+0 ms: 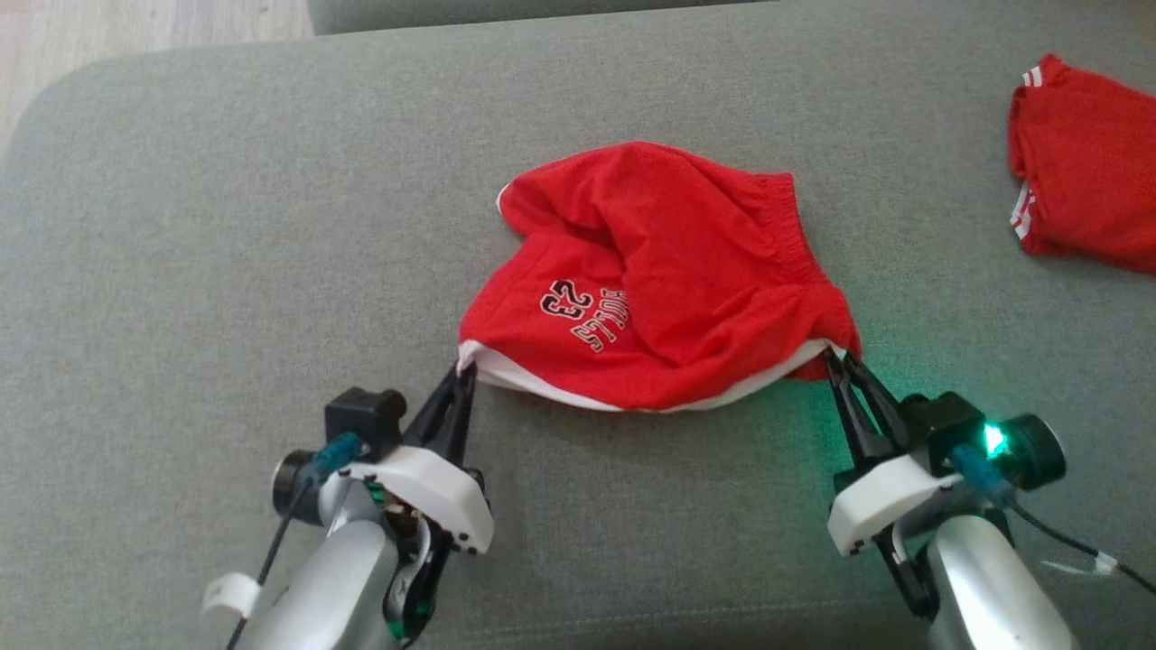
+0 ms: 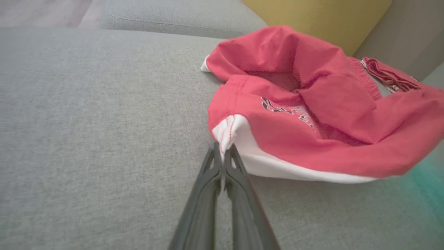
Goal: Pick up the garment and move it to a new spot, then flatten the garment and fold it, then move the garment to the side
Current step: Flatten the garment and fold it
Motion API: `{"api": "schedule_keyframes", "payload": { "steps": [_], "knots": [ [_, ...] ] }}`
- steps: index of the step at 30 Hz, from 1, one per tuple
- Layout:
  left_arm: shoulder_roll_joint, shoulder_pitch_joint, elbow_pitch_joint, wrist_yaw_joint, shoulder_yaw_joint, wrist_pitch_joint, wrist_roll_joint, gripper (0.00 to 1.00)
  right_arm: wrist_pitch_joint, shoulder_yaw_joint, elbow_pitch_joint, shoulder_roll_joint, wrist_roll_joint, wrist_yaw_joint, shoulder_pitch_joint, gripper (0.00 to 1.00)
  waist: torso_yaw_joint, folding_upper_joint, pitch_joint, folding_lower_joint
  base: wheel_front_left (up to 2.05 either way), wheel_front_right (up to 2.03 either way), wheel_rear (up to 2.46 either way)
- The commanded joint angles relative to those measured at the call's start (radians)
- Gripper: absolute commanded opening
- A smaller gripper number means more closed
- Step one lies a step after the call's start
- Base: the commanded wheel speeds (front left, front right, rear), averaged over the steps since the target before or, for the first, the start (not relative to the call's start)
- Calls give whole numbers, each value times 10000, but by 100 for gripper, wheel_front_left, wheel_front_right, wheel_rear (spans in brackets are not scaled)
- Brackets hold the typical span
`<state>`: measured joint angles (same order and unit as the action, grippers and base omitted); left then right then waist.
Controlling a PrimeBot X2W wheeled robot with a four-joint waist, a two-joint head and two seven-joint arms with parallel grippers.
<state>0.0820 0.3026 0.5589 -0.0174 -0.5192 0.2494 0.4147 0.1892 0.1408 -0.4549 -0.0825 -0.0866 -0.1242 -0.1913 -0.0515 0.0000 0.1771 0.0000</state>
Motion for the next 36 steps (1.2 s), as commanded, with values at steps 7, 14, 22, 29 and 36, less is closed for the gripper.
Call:
{"api": "schedule_keyframes", "payload": {
  "steps": [7,14,22,29,36],
  "knots": [
    [120,-51,-1527,-127,1199,124,-204,0,359,272,1567,-257,284,-65,-263,0,7,0,-424,0,0,0,0],
    [457,-292,-3950,-216,1929,124,-656,0,310,70,3878,-507,328,-65,-79,0,116,0,-1282,0,0,0,0],
    [1449,198,-7353,-401,2226,-610,-1313,0,-340,-91,6535,-793,541,-65,-5,0,392,0,-2049,0,0,0,0],
    [2257,1104,-8669,-247,2464,-1995,-1537,0,-1073,69,7519,-1108,930,-65,-375,0,547,0,-1997,0,0,0,0],
    [2526,2543,-6785,160,2763,-2837,-983,0,-1230,754,5589,-1398,1731,-65,-2094,0,718,0,-1037,0,0,0,0]
  ]
}}
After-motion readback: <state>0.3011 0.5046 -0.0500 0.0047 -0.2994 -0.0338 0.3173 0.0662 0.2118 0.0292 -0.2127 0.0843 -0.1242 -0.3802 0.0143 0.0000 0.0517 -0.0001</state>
